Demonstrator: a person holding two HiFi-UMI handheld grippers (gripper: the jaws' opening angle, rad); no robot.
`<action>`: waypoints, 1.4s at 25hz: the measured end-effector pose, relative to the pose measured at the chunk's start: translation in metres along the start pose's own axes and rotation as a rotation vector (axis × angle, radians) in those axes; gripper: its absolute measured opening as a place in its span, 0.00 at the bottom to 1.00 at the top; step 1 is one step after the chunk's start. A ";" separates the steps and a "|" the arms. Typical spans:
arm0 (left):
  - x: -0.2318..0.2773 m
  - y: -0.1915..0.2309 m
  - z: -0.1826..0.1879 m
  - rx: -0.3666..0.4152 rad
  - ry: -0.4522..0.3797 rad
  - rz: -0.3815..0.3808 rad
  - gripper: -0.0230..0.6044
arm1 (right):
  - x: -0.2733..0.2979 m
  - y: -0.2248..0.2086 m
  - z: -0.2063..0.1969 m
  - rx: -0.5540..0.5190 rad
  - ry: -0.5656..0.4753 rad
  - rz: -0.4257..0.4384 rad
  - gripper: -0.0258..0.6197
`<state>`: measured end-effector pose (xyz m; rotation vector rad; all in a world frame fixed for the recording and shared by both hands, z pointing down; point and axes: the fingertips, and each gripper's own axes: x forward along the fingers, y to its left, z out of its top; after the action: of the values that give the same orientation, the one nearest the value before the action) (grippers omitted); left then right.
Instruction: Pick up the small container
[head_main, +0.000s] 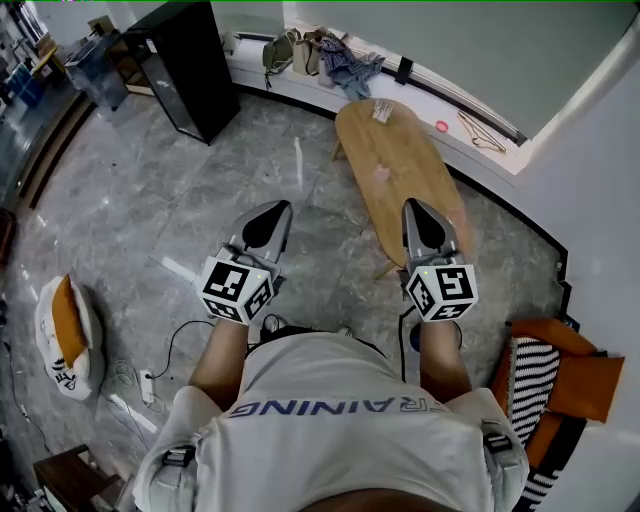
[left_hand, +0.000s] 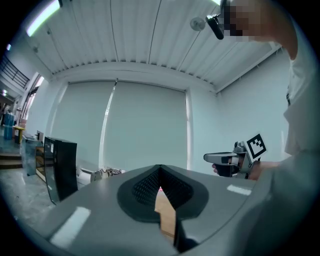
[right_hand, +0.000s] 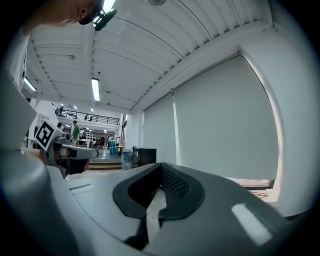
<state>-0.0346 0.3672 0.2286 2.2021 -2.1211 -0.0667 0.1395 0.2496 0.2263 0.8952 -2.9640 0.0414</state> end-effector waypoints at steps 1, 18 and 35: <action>0.000 -0.001 0.000 0.000 0.000 0.002 0.04 | -0.001 0.000 0.000 -0.001 0.000 0.003 0.06; -0.004 -0.042 -0.012 -0.025 0.025 0.085 0.04 | -0.040 -0.034 -0.015 0.077 -0.013 0.084 0.07; 0.067 0.007 -0.015 -0.005 0.042 0.048 0.04 | 0.030 -0.078 -0.030 0.097 0.022 0.015 0.07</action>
<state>-0.0374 0.3000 0.2460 2.1293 -2.1474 -0.0223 0.1590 0.1696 0.2584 0.8769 -2.9712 0.1958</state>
